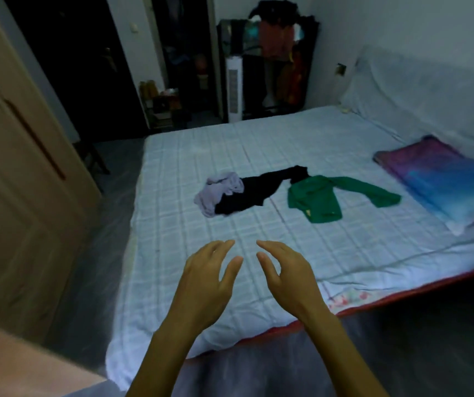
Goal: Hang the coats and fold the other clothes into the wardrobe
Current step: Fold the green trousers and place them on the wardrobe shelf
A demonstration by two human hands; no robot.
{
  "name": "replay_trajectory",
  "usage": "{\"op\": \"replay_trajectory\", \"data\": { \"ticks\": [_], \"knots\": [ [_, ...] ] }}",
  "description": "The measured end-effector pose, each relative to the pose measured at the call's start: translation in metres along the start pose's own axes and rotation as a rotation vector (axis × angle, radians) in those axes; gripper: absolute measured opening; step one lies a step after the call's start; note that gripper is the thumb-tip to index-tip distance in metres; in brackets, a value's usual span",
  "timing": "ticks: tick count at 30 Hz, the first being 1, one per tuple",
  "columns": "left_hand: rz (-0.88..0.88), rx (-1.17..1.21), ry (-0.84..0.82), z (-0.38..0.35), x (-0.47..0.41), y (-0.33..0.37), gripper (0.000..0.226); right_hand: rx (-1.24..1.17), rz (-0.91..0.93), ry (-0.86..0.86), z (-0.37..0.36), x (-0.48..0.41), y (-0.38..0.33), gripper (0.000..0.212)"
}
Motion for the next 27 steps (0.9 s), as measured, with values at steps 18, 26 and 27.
{"op": "replay_trajectory", "data": {
  "ticks": [18,26,27],
  "knots": [
    [-0.122,0.079,-0.165,-0.099,-0.230,0.027,0.065,0.132,-0.163,0.041,0.076,-0.134,0.148,0.048],
    [-0.122,0.085,-0.218,-0.137,-0.330,0.023,0.066,0.120,-0.218,0.007,0.096,-0.205,0.215,0.053],
    [-0.116,0.069,-0.227,-0.144,-0.342,0.021,0.070,0.109,-0.220,0.002,0.097,-0.213,0.228,0.056]
  ]
}}
Point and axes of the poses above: each hand's wrist, its own x-axis away from the middle knuckle, its own z-axis out of the back of the hand, y = z × x, the point moved 5 cm from there along -x, towards the middle knuckle, and after that the axes turned 8 degrees about -y, right-handed, at the moved point
